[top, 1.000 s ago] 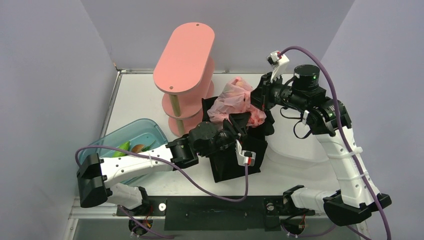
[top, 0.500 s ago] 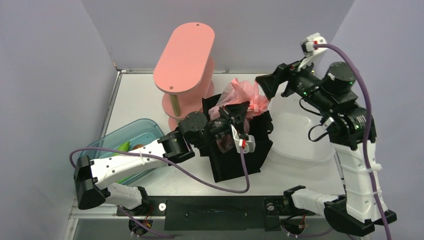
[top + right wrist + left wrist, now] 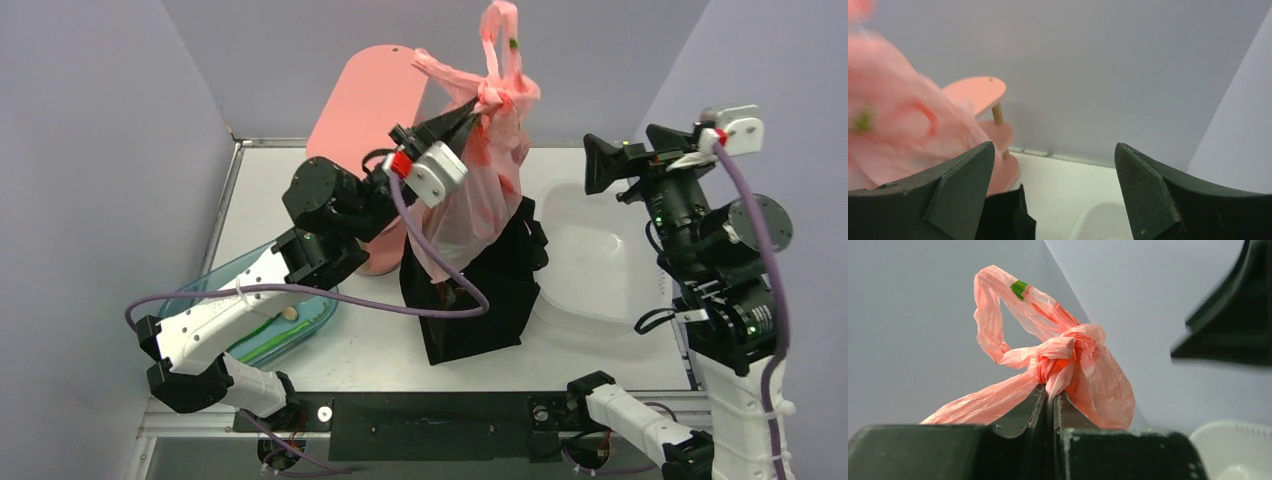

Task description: Untie the knot of the grocery bags and take out the mixed food

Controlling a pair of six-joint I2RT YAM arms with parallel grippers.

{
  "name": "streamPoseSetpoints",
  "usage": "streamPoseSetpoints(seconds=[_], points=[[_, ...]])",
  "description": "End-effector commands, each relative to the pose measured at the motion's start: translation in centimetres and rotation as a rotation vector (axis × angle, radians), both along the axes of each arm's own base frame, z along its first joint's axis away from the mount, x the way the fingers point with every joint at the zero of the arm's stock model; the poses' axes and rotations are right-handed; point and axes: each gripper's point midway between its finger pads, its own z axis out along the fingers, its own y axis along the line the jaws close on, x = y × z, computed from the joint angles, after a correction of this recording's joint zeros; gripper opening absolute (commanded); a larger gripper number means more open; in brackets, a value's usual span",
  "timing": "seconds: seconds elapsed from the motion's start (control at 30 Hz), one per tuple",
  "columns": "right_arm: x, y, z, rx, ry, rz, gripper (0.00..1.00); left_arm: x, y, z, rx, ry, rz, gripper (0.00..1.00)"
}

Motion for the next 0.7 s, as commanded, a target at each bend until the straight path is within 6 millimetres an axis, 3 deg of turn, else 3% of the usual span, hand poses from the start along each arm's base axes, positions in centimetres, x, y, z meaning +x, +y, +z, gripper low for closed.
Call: streamPoseSetpoints(seconds=[0.0, 0.13, 0.3, 0.33, 0.5, 0.67], points=[[3.2, 1.1, -5.2, -0.143, 0.127, 0.000, 0.84, -3.1, 5.9, 11.3, -0.347, -0.045, -0.068, 0.00], [4.6, 3.4, -8.0, -0.242, 0.229, 0.108, 0.83, -3.8, 9.0, 14.9, -0.401, -0.085, -0.012, 0.00], [6.9, 7.5, -10.6, -0.420, 0.318, 0.313, 0.82, -4.3, 13.3, 17.2, -0.422, -0.133, 0.103, 0.00], [6.5, 8.1, -10.6, -0.478, 0.312, 0.366, 0.82, -4.5, 14.6, 17.7, -0.433, -0.147, 0.130, 0.00], [8.1, 11.9, -14.2, -0.749, 0.366, 0.526, 0.81, -2.9, 19.3, 17.8, -0.442, -0.133, 0.259, 0.00], [8.0, 15.3, -17.5, -0.983, 0.358, 0.648, 0.81, -2.2, 24.4, 17.5, -0.415, -0.181, 0.437, 0.00]])
